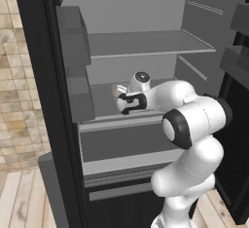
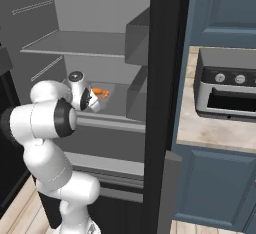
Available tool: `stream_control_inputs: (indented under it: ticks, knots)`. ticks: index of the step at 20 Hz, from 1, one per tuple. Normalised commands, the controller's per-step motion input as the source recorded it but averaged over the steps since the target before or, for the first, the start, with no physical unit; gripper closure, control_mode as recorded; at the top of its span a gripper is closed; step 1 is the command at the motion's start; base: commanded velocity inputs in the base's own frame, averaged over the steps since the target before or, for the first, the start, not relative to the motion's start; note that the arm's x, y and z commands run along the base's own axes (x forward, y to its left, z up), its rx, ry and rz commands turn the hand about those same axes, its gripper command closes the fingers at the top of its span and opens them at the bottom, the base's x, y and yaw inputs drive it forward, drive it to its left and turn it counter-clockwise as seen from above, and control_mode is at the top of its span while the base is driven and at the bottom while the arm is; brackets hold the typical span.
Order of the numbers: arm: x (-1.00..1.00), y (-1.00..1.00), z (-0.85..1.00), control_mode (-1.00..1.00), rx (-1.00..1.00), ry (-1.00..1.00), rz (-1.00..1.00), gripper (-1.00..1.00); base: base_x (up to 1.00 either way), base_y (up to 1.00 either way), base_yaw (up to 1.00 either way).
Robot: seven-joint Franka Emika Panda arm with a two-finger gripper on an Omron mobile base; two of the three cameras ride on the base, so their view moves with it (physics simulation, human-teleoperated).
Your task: Place the tupperware containing the shrimp and carrot meal in the microwave. Close the microwave door and press the start button to reheat the meal.
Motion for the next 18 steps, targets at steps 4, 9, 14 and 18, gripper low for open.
stream_control_inputs:
  ticks: [4,9,14,18]
  knots:
    - [0.25,0.00,-0.24,-1.00,0.00,0.00,-0.13,-1.00,0.00,0.00,0.00]
    - [0.26,0.00,-0.17,-1.00,0.00,0.00,-0.13,-1.00,0.00,0.00,0.00]
    - [0.22,0.00,-0.22,-1.00,0.00,0.01,-0.12,-1.00,0.00,0.00,0.00]
    - [0.13,0.00,-0.43,-1.00,0.00,0.04,-0.11,-1.00,0.00,0.00,0.00]
